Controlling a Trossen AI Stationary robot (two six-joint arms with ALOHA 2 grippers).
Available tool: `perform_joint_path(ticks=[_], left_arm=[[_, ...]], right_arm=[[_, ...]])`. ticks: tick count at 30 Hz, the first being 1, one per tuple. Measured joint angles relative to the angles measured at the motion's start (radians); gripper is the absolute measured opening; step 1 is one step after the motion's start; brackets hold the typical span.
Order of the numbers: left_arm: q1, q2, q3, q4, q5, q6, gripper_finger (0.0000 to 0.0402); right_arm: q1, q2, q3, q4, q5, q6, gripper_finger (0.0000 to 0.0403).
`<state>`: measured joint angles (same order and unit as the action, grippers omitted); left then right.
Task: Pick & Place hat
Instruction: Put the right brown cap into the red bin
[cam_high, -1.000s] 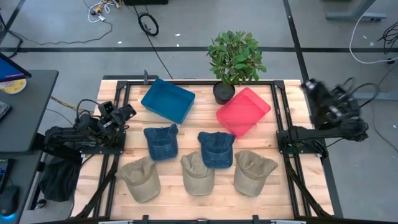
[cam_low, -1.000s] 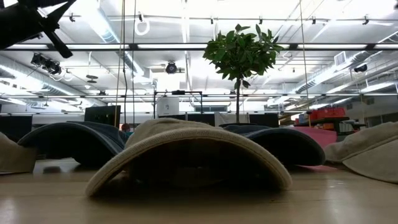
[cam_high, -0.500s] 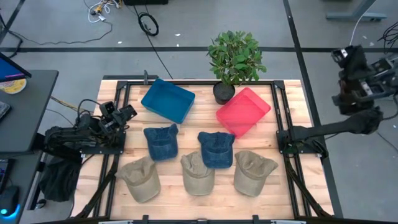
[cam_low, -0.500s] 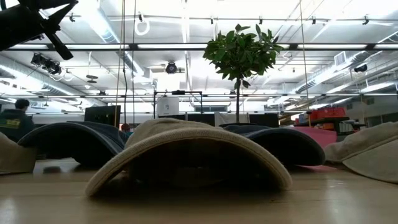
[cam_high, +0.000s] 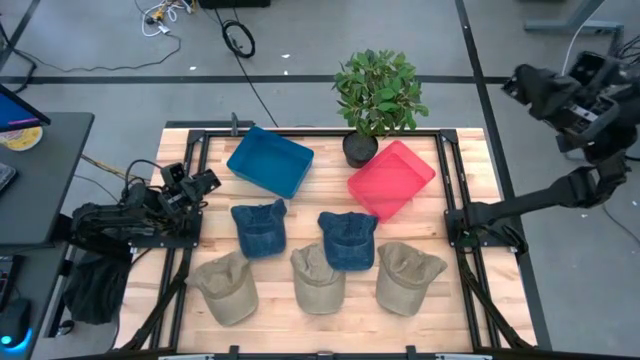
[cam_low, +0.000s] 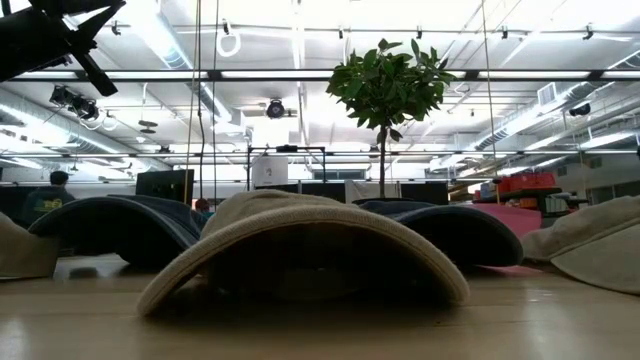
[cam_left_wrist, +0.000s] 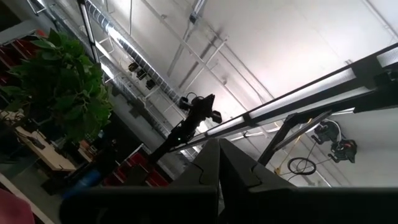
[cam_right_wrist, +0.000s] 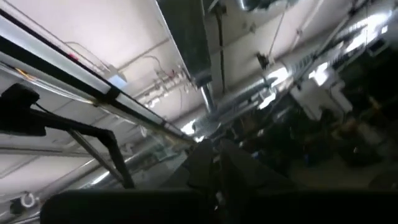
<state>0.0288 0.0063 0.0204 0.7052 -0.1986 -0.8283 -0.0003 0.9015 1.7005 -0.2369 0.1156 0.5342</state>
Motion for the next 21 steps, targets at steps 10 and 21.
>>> perform_joint_path(ticks=[10, 21], left_arm=[[0.000, 0.000, 0.000, 0.000, 0.008, -0.041, 0.0003], [0.000, 0.000, 0.000, 0.000, 0.110, -0.077, 0.0003]], right_arm=[[0.015, 0.116, 0.089, -0.053, -0.182, 0.206, 0.0036], [0.192, 0.260, 0.185, -0.070, -0.300, 0.295, 0.0036]])
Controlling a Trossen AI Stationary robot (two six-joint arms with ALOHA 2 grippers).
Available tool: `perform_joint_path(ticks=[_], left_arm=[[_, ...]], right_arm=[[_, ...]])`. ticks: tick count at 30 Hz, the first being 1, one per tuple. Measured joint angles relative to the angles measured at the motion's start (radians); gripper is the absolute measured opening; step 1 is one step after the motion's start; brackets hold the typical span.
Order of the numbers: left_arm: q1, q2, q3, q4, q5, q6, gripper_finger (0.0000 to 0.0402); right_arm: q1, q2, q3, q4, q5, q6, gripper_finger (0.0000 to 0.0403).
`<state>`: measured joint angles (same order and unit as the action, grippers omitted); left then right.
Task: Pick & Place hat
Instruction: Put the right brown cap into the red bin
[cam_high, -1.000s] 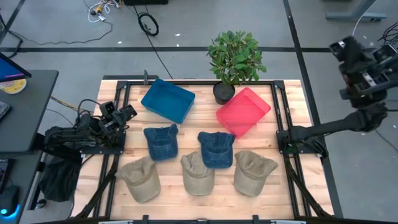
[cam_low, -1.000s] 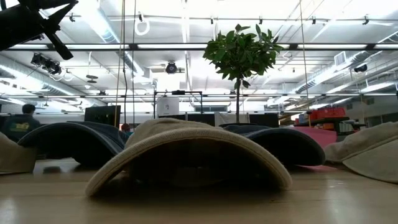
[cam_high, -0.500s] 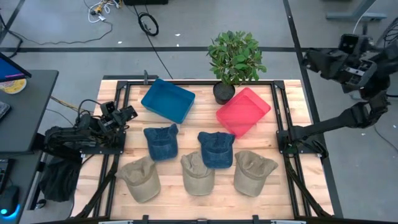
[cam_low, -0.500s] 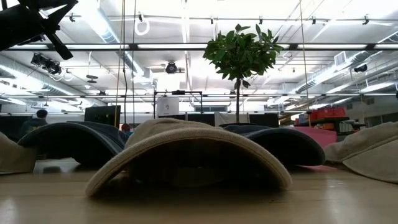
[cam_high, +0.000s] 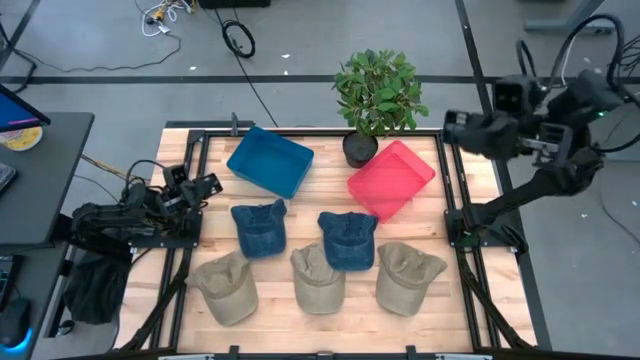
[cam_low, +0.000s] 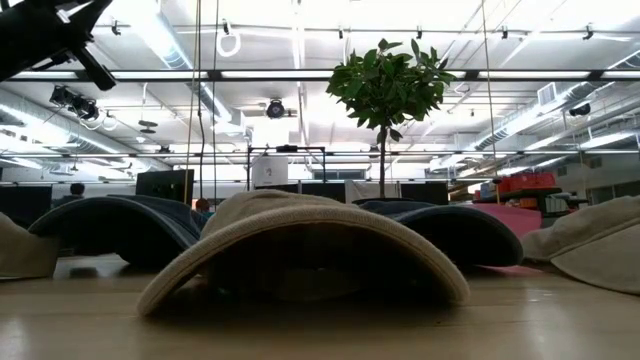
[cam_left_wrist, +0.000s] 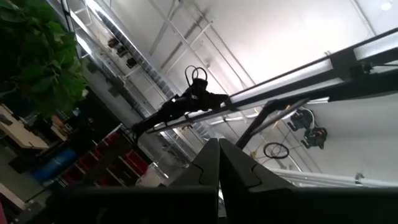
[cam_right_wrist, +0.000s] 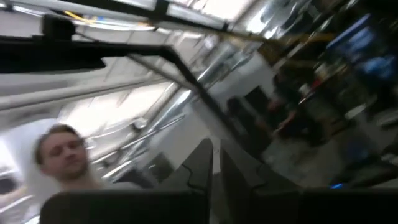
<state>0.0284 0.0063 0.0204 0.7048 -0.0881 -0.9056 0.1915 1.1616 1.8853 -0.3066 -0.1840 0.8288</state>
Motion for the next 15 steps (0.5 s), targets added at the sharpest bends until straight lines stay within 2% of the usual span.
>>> perform_joint_path(ticks=[15], left_arm=[[0.000, 0.000, 0.000, -0.001, -0.003, -0.003, 0.0003]], right_arm=[[0.321, 0.103, 0.003, -0.162, 0.000, 0.341, 0.0036]])
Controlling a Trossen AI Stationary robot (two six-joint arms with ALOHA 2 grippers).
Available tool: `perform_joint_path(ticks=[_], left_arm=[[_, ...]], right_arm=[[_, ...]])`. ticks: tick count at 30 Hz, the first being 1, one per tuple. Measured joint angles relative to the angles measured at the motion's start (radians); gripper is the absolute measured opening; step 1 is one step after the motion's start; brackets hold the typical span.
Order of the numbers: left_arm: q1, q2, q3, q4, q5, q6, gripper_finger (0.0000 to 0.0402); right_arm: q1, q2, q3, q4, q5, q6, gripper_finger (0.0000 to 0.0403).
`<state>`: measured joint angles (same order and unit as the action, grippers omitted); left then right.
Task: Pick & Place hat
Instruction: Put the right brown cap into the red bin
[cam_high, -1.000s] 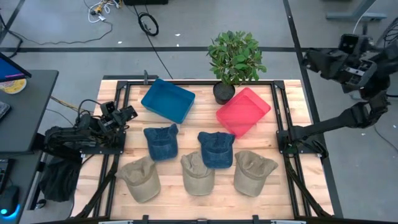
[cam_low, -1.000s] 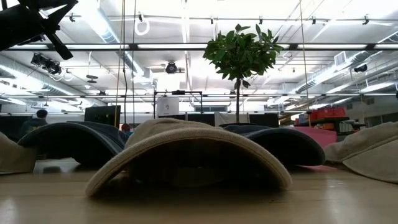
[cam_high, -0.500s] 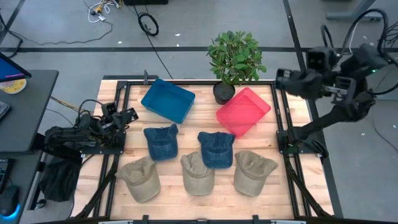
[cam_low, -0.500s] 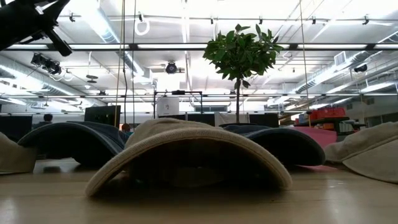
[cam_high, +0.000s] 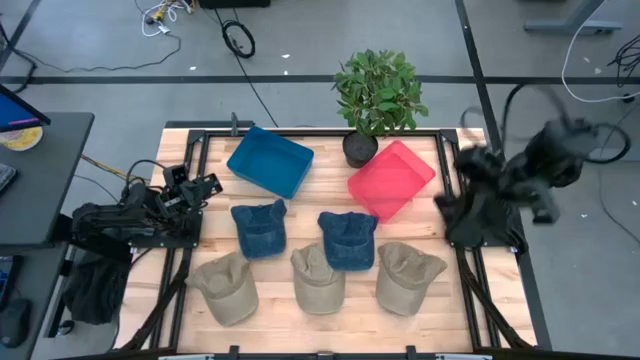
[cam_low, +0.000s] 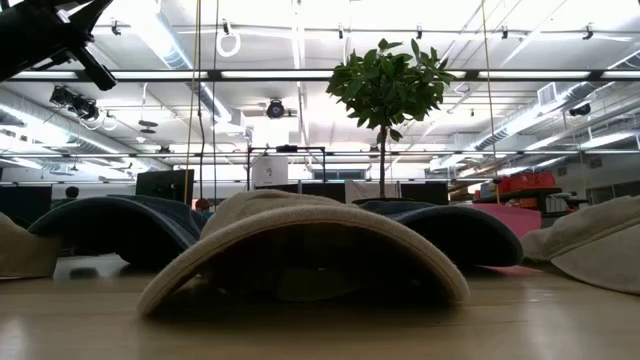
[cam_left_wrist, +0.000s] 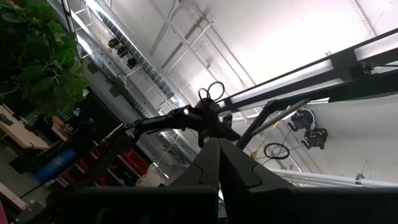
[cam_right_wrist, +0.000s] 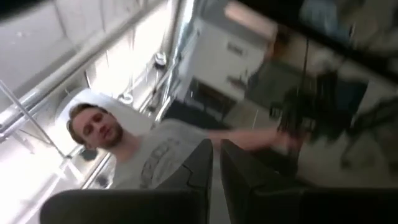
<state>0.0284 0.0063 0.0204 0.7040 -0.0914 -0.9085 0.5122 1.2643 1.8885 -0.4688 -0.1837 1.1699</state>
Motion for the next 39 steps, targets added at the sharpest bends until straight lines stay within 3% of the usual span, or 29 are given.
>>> perform_joint_path(ticks=[9, 15, 22, 27, 39], left_arm=[[0.000, 0.000, 0.000, -0.039, -0.003, 0.003, 0.0003], [0.000, 0.000, 0.000, -0.094, -0.009, 0.002, 0.0003], [0.000, 0.000, 0.000, -0.096, -0.012, 0.002, 0.0003], [0.000, 0.000, 0.000, -0.096, -0.012, 0.002, 0.0003], [0.000, 0.000, 0.000, -0.095, -0.016, 0.000, 0.0003]], right_arm=[[0.179, 0.119, 0.000, 0.002, 0.018, 0.210, 0.0036], [0.278, 0.224, 0.052, -0.015, 0.021, 0.261, 0.0036], [0.371, 0.370, 0.186, -0.236, 0.030, 0.237, 0.0033], [0.421, 0.463, 0.243, -0.491, 0.123, 0.136, 0.0032], [0.469, 0.608, 0.244, -0.765, 0.405, 0.048, 0.0032]])
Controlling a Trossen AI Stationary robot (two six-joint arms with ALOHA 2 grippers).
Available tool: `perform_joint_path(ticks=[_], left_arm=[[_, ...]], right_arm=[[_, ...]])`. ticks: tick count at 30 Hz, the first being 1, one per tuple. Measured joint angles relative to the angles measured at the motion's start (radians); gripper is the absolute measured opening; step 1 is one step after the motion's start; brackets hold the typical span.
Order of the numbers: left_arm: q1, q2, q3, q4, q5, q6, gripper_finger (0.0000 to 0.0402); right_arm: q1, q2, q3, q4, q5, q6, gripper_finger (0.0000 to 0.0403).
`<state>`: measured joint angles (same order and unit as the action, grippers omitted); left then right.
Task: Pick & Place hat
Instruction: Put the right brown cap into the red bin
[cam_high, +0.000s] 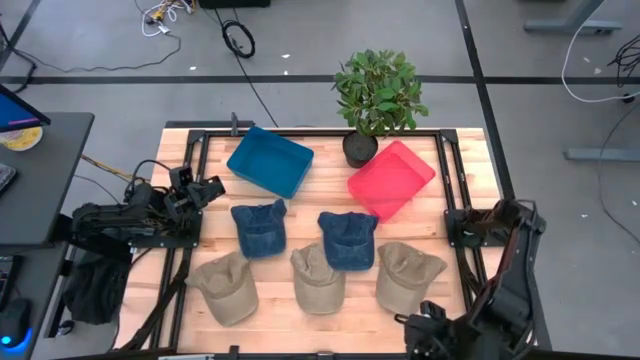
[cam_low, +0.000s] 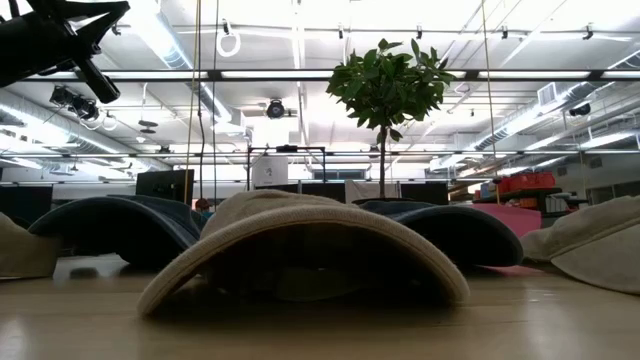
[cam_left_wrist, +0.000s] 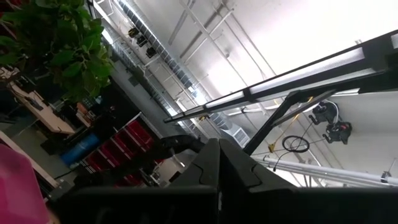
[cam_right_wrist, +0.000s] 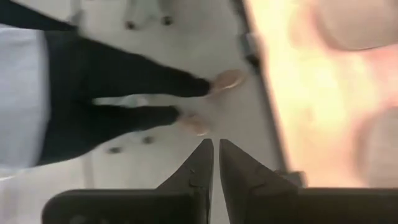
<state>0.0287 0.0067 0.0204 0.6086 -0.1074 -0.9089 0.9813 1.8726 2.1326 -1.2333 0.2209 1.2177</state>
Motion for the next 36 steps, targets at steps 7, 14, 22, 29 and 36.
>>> perform_joint_path(ticks=[7, 14, 22, 29, 36], left_arm=[[0.000, 0.000, 0.000, 0.001, -0.002, -0.002, 0.0003], [0.000, 0.000, 0.000, 0.006, -0.018, -0.003, 0.0003], [0.001, 0.000, 0.000, 0.010, -0.031, 0.003, 0.0003], [0.001, 0.000, 0.000, 0.010, -0.066, 0.004, 0.0003], [0.001, 0.000, 0.000, 0.010, -0.076, 0.007, 0.0003]], right_arm=[[0.010, 0.087, 0.000, -0.207, 0.093, 0.028, 0.0032], [0.010, 0.204, -0.052, -0.291, 0.102, 0.031, 0.0032], [0.009, 0.245, -0.213, -0.277, 0.102, 0.179, 0.0032], [0.007, 0.244, -0.290, -0.250, 0.068, 0.174, 0.0032], [-0.001, 0.244, -0.306, -0.215, 0.017, 0.140, 0.0043]])
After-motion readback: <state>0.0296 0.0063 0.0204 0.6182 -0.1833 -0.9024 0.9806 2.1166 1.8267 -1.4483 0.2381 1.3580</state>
